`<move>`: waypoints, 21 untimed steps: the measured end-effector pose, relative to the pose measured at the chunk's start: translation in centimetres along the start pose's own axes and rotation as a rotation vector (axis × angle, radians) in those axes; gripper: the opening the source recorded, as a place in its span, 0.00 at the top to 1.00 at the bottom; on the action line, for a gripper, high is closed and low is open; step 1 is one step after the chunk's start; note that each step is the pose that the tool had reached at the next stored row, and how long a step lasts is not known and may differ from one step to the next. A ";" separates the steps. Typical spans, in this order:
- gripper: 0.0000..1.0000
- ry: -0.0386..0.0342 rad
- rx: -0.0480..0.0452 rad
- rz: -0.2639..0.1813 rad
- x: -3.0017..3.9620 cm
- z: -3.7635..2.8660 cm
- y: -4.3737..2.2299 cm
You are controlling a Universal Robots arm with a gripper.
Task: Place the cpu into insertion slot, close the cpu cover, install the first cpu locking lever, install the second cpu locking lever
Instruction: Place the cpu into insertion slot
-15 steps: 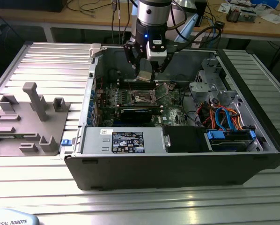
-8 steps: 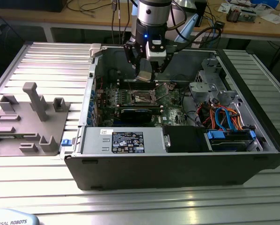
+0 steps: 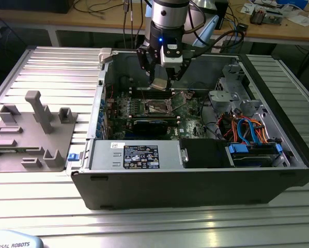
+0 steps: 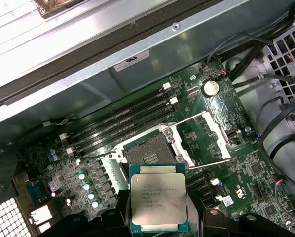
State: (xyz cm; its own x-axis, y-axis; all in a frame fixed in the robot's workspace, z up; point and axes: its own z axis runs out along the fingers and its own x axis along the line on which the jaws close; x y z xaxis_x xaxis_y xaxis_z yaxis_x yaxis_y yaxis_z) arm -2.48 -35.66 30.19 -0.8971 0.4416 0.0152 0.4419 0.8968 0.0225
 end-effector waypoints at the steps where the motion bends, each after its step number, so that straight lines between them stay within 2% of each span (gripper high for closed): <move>1: 0.46 -0.0001 0.0000 0.003 0.00 0.00 0.00; 21: 0.46 -0.0015 -0.0010 0.063 0.00 0.09 0.00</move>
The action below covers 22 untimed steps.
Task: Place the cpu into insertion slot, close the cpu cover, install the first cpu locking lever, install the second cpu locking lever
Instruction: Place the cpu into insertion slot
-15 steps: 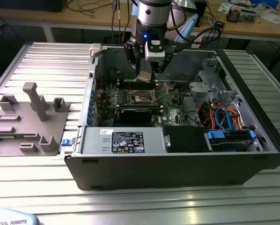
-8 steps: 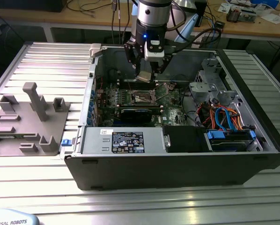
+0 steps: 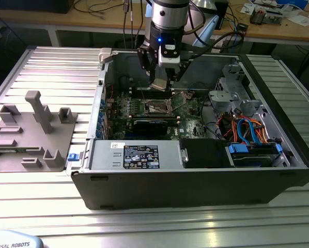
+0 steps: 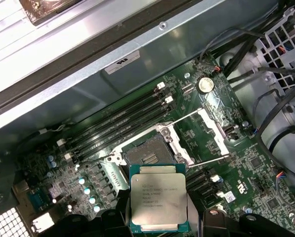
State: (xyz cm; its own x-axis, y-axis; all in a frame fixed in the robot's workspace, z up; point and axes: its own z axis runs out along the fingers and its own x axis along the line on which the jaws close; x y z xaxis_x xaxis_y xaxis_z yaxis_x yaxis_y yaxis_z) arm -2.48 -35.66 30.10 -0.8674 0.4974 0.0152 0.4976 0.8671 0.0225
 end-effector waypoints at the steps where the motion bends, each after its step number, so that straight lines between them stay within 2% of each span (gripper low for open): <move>1: 0.46 -0.0001 0.0000 0.002 0.00 0.00 0.00; 22: 0.46 -0.0012 -0.0009 0.055 0.00 0.06 0.00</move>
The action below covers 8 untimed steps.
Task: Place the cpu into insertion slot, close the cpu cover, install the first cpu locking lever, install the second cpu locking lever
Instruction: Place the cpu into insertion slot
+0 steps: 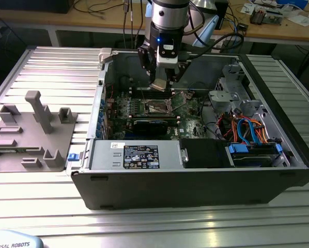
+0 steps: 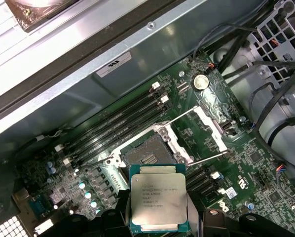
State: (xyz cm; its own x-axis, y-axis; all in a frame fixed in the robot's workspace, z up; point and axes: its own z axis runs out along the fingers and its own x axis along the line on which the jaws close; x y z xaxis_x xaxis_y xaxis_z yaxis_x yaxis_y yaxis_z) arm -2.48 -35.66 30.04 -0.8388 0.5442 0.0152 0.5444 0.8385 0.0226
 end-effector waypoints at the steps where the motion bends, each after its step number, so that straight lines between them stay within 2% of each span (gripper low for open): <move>1: 0.46 0.0000 0.0000 0.002 0.00 0.00 0.00; 8: 0.46 -0.0006 -0.0004 0.029 0.00 0.02 0.00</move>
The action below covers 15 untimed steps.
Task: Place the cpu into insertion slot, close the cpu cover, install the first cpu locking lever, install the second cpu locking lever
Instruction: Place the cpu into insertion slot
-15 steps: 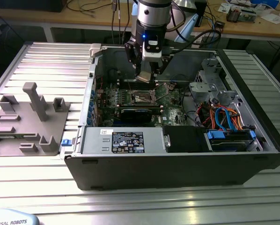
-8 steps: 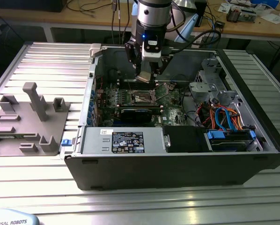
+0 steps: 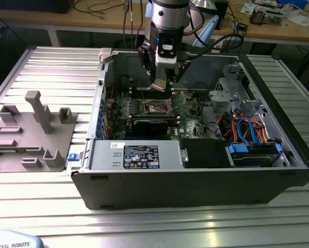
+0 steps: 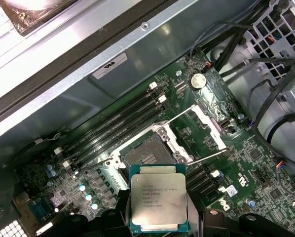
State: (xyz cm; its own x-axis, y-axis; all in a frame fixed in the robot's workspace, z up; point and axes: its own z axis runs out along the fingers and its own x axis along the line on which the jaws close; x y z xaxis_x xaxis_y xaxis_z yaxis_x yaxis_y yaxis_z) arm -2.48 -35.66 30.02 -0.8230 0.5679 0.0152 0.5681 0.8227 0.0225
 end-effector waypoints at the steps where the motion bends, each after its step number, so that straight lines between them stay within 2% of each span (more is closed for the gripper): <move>1: 0.46 0.0000 -0.0001 0.002 0.00 0.00 0.00; 15: 0.46 -0.0008 -0.0006 0.037 0.00 0.02 0.00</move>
State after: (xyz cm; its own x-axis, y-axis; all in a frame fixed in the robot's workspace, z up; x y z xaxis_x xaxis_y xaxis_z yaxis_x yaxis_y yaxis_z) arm -2.48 -35.66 30.00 -0.8016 0.5976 0.0152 0.5978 0.8013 0.0226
